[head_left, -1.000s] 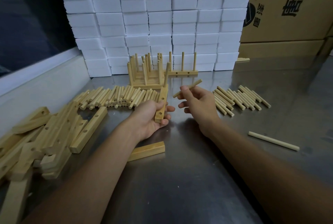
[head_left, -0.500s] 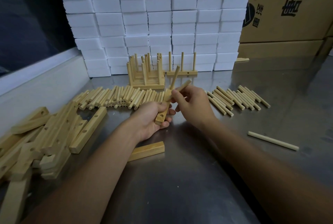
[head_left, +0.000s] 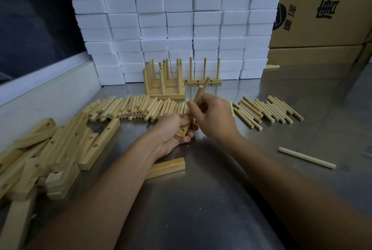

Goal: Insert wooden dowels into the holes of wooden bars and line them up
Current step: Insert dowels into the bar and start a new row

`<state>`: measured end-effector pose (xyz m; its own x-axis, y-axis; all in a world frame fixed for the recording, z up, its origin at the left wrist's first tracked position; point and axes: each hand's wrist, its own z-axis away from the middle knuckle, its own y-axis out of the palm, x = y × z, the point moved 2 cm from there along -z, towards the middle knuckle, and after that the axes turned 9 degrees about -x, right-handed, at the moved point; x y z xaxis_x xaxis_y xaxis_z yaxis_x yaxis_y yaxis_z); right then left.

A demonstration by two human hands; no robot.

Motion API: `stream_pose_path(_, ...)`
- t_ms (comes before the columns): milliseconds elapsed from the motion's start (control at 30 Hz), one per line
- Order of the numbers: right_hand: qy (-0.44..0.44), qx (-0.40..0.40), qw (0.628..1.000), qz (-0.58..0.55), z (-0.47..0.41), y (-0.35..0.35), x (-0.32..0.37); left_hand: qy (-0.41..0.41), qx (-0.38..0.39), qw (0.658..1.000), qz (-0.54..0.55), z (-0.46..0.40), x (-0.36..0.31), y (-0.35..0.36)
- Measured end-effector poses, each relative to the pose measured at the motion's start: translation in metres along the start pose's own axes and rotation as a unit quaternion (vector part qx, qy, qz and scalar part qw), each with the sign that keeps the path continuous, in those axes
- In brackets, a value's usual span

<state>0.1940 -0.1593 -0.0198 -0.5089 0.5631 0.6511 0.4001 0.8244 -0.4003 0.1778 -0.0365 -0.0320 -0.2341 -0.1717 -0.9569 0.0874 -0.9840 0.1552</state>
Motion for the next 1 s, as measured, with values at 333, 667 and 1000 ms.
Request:
stream_pose_path(333, 0.037, -0.046, 0.998, -0.032, 0.005, 0.009, -0.007, 0.002, -0.011, 1.000, 0.003, 0.001, 0.000, 0.001)
stream_pose_path(667, 0.025, -0.014, 0.999, -0.038, 0.008, 0.004, -0.009, 0.003, -0.013, 1.000, 0.001, -0.001, 0.000, 0.000)
stream_pose_path(1000, 0.020, 0.023, 0.999, -0.017, 0.004, 0.005, -0.009, 0.002, -0.012, 1.000, -0.011, 0.001, 0.000, 0.000)
